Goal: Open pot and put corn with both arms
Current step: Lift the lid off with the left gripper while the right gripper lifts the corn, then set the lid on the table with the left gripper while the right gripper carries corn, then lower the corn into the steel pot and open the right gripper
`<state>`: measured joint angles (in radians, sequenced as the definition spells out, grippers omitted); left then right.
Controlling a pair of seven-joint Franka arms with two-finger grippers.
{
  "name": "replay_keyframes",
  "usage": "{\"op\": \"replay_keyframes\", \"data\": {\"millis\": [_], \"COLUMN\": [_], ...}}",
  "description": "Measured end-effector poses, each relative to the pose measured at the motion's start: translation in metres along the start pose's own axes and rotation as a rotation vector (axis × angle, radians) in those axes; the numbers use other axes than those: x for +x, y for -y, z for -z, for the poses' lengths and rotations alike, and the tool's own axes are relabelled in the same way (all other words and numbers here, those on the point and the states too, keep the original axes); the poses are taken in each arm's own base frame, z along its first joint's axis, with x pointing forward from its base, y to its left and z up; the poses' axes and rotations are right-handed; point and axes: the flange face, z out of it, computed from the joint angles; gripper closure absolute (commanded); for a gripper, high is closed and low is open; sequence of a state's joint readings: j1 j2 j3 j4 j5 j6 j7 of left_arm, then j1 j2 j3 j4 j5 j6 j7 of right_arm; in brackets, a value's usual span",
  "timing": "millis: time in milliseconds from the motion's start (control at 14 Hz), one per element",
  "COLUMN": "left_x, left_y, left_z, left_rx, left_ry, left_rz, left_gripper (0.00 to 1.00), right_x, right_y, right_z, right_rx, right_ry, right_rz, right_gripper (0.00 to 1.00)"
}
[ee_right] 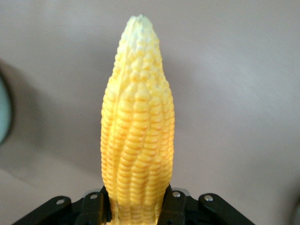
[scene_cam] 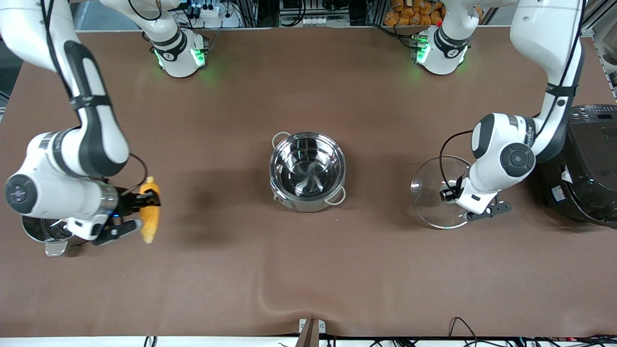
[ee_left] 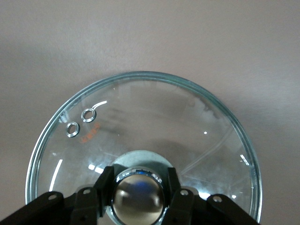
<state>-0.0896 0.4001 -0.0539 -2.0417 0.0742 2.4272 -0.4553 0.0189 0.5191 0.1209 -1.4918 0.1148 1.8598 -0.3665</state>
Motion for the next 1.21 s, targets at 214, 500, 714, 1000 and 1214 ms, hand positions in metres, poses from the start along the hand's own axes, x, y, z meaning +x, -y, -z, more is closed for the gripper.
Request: {"op": "replay_keyframes", "data": {"millis": [214, 500, 714, 1000, 1214], "left_x": [-0.024, -0.031, -0.027, -0.006, -0.003], "left_y": [0.005, -0.001, -0.009, -0.002, 0.009], "left_z": [-0.028, -0.029, -0.013, 0.097, 0.215], "left_rx": [-0.035, -0.049, -0.067, -0.059, -0.013], "left_ry": [-0.053, -0.074, -0.112, -0.157, -0.115], "left_rz": [-0.007, -0.021, -0.031, -0.023, -0.047], "left_gripper": [1.00, 0.00, 0.00, 0.00, 0.00], "right_x": [0.032, 0.050, 0.046, 0.045, 0.050], "right_y": [0.107, 0.283, 0.381, 0.437, 0.438], "right_z": [-0.005, -0.013, -0.061, -0.127, -0.132], "right_rx": [-0.039, -0.283, -0.423, -0.449, -0.441], "right_ry": [0.007, 0.016, -0.016, -0.069, -0.105], "right_rz": [0.189, 0.472, 0.546, 0.531, 0.499], "right_gripper": [1.00, 1.00, 1.00, 1.00, 1.00]}}
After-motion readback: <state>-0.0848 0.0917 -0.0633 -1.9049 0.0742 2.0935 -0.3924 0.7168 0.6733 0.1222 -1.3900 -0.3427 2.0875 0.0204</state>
